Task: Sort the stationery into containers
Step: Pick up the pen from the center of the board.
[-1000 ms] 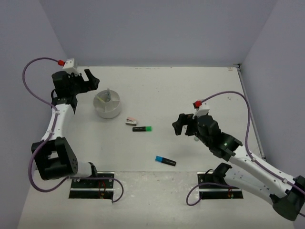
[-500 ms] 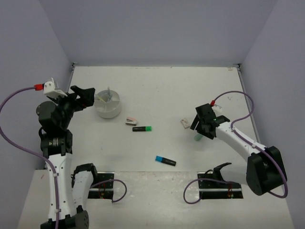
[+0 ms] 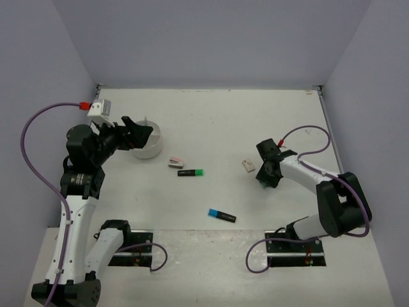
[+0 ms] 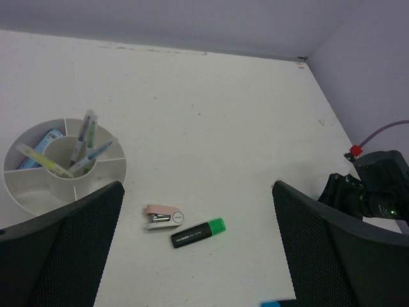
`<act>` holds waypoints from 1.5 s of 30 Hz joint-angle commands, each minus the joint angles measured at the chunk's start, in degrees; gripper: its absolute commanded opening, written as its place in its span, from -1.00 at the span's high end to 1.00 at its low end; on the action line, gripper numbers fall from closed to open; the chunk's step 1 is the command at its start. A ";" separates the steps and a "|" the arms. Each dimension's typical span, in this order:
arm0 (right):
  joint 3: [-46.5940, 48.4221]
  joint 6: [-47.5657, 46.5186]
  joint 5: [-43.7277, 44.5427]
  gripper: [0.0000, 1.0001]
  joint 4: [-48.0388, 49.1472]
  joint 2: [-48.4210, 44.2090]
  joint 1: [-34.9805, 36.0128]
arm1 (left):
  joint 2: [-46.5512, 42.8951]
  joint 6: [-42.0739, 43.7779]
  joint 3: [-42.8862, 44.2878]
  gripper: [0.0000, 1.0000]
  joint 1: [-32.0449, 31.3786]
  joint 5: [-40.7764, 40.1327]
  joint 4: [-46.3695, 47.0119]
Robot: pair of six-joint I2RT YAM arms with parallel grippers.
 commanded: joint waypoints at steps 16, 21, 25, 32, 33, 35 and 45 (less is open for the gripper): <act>6.08 -26.14 8.53 1.00 21.36 -18.44 39.87 | 6.97 -12.23 -7.50 -1.00 -8.70 19.02 20.28; 9.05 -31.68 7.89 1.00 30.84 -18.64 43.86 | 9.83 -14.40 -9.21 -0.99 -20.68 18.11 27.57; 11.03 -33.48 7.19 1.00 33.65 -17.25 45.19 | 9.24 -15.45 -9.95 -0.81 -23.20 16.07 29.32; 13.66 -35.24 7.02 1.00 34.07 -16.63 46.30 | 11.94 -16.93 -10.43 -0.23 -24.60 13.61 31.43; 13.83 -35.41 7.16 1.00 34.01 -16.64 46.52 | 12.38 -17.16 -10.43 -0.15 -24.76 13.28 31.36; 14.25 -35.74 7.44 1.00 34.08 -16.46 46.66 | 13.40 -17.46 -10.52 -0.11 -24.92 12.80 31.43; 17.03 -35.97 10.89 0.80 33.87 -13.41 46.60 | 15.58 -16.39 -6.91 1.00 -27.05 14.52 33.06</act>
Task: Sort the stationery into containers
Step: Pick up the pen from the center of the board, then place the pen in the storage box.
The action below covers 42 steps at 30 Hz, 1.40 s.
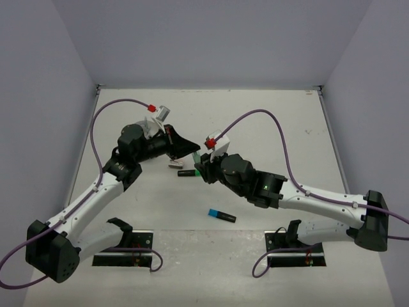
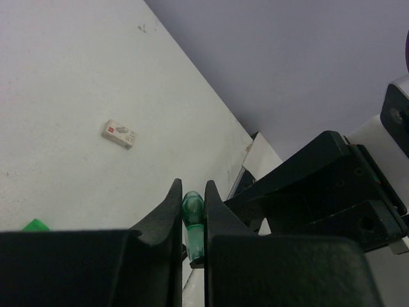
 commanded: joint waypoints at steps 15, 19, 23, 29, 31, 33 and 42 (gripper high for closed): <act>-12.06 4.63 2.58 -0.98 -2.71 -17.17 -10.62 | 13.53 36.65 24.87 1.00 33.75 -45.41 -19.70; -14.76 3.44 1.82 -0.98 -3.02 -20.92 -10.71 | 23.96 41.97 31.92 1.00 35.92 -39.47 -24.42; -14.99 3.15 -0.04 -0.98 -2.88 -21.42 -10.79 | 31.87 44.16 37.74 1.00 35.87 -34.98 -32.62; -14.90 3.03 -1.47 -0.98 -2.39 -20.50 -10.79 | 34.46 43.11 38.11 1.00 35.00 -29.73 -31.98; -14.90 2.98 -1.39 -0.98 -2.44 -20.29 -10.79 | 35.26 43.11 39.10 1.00 34.28 -29.44 -32.64; -14.90 3.07 -1.47 -0.97 -2.35 -20.21 -10.79 | 36.59 43.02 40.43 1.00 32.98 -29.36 -33.61; -15.25 3.33 -1.30 -0.97 -2.38 -19.88 -10.79 | 39.97 43.19 41.18 0.97 29.53 -31.06 -33.69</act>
